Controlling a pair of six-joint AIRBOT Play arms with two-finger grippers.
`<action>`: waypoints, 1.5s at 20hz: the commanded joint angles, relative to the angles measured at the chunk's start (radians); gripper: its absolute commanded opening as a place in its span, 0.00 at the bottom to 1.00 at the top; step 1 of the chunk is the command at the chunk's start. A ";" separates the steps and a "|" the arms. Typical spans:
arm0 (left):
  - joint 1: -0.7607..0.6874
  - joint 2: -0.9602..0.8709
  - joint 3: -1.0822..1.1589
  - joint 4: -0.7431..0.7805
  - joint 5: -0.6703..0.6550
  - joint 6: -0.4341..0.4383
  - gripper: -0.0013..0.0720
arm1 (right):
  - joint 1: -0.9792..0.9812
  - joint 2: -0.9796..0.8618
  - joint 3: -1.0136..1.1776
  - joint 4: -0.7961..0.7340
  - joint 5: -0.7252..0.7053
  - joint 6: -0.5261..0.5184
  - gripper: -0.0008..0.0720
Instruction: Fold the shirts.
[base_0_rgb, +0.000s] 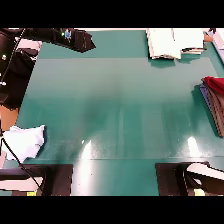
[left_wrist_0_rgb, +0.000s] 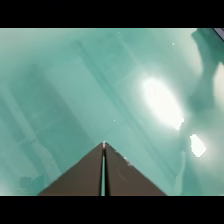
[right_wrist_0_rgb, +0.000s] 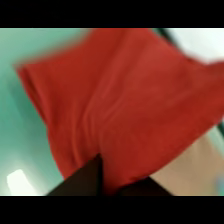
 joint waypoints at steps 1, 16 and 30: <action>0.000 0.000 0.000 0.000 -0.002 0.012 0.05 | -0.101 0.066 -0.145 -0.129 0.085 0.021 0.48; 0.000 0.000 0.000 0.000 -0.027 0.011 0.05 | 0.389 0.137 -0.060 0.420 0.066 0.056 0.71; 0.000 0.000 0.000 0.000 0.082 0.011 0.05 | 1.075 0.130 -0.069 0.267 -0.064 0.051 0.04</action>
